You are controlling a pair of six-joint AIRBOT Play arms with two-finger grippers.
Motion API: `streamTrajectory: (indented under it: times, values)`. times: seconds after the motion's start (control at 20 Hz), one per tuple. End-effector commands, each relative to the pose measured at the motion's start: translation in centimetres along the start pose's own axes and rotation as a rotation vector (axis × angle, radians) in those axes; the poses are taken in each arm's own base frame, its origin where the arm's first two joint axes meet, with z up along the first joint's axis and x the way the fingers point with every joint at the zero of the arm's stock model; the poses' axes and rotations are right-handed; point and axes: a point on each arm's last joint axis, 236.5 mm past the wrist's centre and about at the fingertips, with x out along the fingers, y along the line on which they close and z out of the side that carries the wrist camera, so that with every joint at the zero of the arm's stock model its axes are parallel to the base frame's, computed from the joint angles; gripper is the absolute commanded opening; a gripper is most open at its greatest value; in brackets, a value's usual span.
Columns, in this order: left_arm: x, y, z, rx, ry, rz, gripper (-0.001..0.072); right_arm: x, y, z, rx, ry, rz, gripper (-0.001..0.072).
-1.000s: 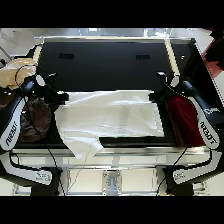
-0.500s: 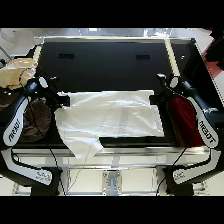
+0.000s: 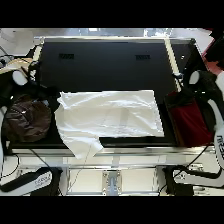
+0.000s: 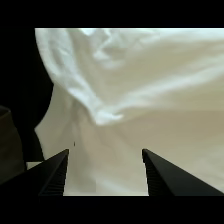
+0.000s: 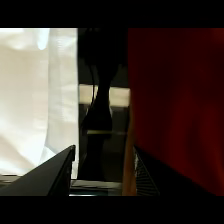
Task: Fold the shirts.
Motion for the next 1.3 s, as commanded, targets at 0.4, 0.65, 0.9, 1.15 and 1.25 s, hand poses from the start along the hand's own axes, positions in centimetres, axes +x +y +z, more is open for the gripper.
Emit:
streamTrajectory:
  times: [0.4, 0.65, 0.9, 1.15, 1.25]
  values:
    - [0.5, -5.3, -22.6, -0.618, 0.245, -0.207, 0.0539, -5.9, -0.6, 0.3, 0.047, -0.193, 0.008, 0.0419]
    - [-0.3, -6.9, -25.7, -0.641, 0.398, -0.226, 0.0478, -6.1, -0.4, 1.1, 0.048, -0.227, 0.018, 0.0419]
    - [0.2, -7.4, -29.0, -0.685, 0.519, -0.191, 0.0465, -6.1, -0.5, 1.3, 0.048, -0.235, 0.016, 0.042]
    - [1.4, -7.9, -31.1, -0.686, 0.561, -0.166, 0.0465, -6.3, -0.6, 1.8, 0.049, -0.257, 0.012, 0.0419]
    - [2.2, -8.0, -30.0, -0.702, 0.51, -0.172, 0.04, -6.3, -0.6, 1.9, 0.05, -0.266, 0.011, 0.042]
